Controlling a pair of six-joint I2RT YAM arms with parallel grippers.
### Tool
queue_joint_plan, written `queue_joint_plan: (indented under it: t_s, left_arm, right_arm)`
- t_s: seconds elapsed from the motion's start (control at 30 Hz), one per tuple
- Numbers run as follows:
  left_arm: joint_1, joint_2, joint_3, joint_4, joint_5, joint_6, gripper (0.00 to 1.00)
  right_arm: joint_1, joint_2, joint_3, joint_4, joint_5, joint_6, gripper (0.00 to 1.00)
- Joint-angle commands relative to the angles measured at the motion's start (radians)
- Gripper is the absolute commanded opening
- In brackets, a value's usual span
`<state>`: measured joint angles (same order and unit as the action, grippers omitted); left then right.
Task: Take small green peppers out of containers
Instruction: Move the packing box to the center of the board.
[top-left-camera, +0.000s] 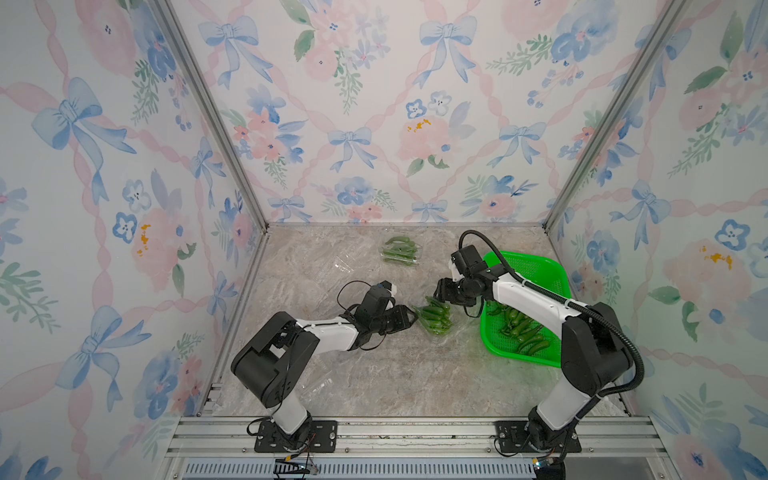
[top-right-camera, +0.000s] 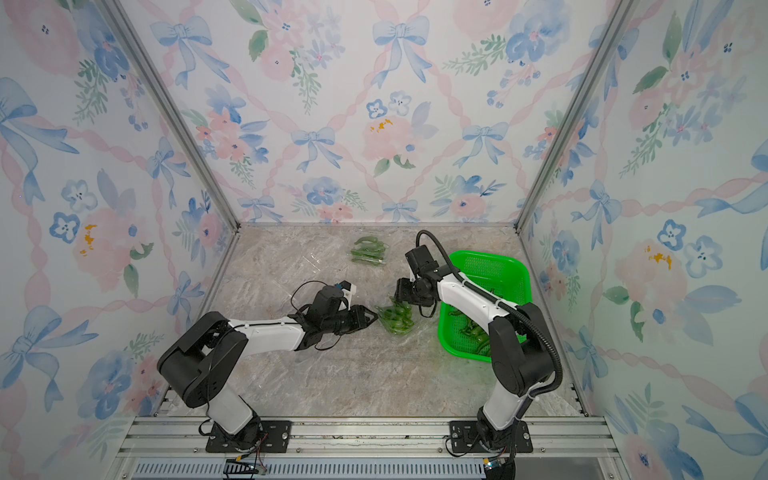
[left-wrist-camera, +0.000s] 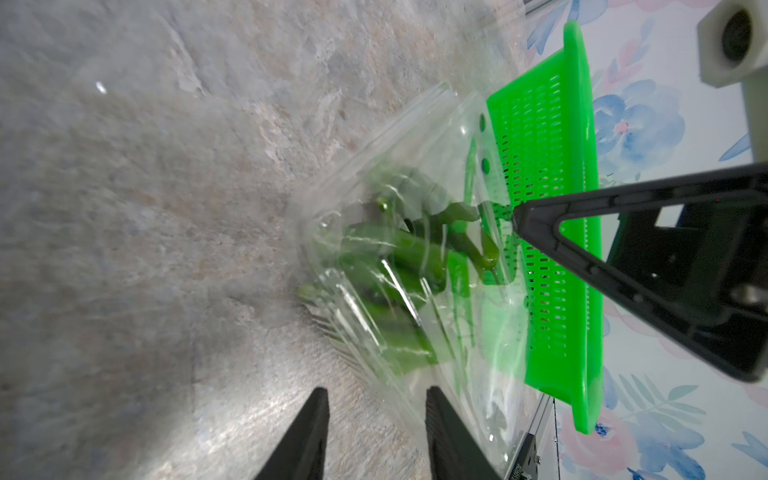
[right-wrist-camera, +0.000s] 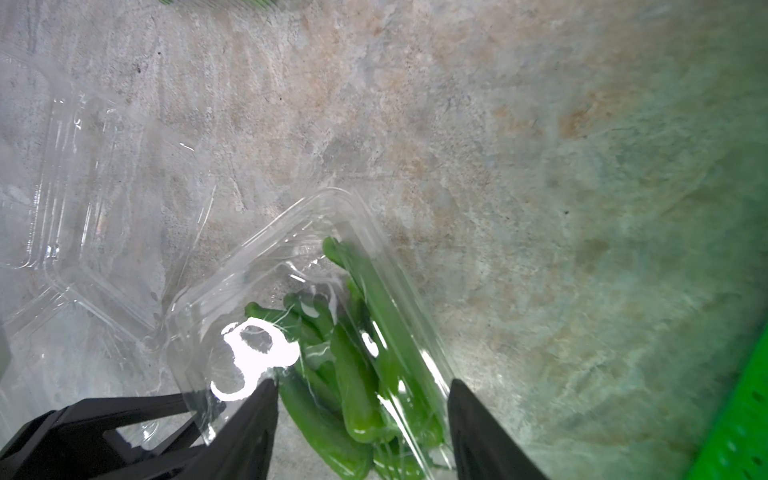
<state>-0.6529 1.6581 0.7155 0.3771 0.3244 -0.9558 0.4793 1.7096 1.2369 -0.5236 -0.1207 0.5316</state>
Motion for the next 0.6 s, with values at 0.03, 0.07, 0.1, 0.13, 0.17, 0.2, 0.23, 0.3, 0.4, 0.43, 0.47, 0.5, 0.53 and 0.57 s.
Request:
queue_joint_plan:
  t_s: [0.03,0.07,0.1,0.13,0.17,0.2,0.23,0.3,0.4,0.43,0.47,0.5,0.53,0.57]
  left_arm:
    - [0.015,-0.005,-0.01,0.012,0.018,-0.01,0.41]
    - [0.019,-0.013,-0.019,0.012,0.017,-0.009,0.41]
    - [0.024,-0.024,-0.024,0.013,0.015,-0.01,0.41]
    - [0.029,-0.033,-0.024,0.011,0.014,-0.009,0.41]
    - [0.035,-0.044,-0.059,0.012,0.01,-0.009,0.41]
    - [0.041,-0.052,-0.066,0.012,0.007,-0.009,0.41]
    - [0.045,-0.058,-0.071,0.012,0.007,-0.008,0.41]
    - [0.057,-0.067,-0.077,0.013,0.008,-0.004,0.4]
    - [0.062,-0.057,-0.074,0.014,0.011,-0.001,0.4]
    - [0.062,-0.05,-0.07,0.013,0.014,0.0,0.4]
    - [0.062,-0.044,-0.066,0.015,0.017,0.0,0.4]
    - [0.062,-0.039,-0.061,0.016,0.02,0.001,0.4]
    - [0.062,-0.037,-0.057,0.016,0.021,0.002,0.4]
    - [0.062,-0.035,-0.051,0.016,0.022,0.004,0.4]
  right_arm:
    - [-0.005,0.005,0.012,0.011,-0.005,0.011,0.65]
    - [-0.008,0.004,0.014,0.009,-0.004,0.011,0.65]
    - [-0.009,0.004,0.016,0.008,-0.004,0.01,0.65]
    - [-0.011,0.003,0.019,0.009,-0.005,0.009,0.65]
    - [-0.011,0.003,0.022,0.006,-0.004,0.01,0.65]
    - [-0.01,0.002,0.027,0.002,-0.002,0.008,0.65]
    - [-0.01,0.002,0.029,0.001,0.001,0.008,0.65]
    - [-0.016,0.002,0.032,-0.003,0.003,0.007,0.65]
    - [-0.018,0.002,0.034,-0.01,0.005,0.005,0.65]
    - [-0.019,0.001,0.033,-0.009,0.005,0.005,0.65]
    - [-0.021,0.001,0.034,-0.012,0.006,0.004,0.65]
    - [-0.022,0.0,0.034,-0.015,0.01,0.007,0.65]
    - [-0.023,-0.001,0.033,-0.016,0.012,0.008,0.66]
    - [-0.024,0.001,0.032,-0.018,0.012,0.008,0.66]
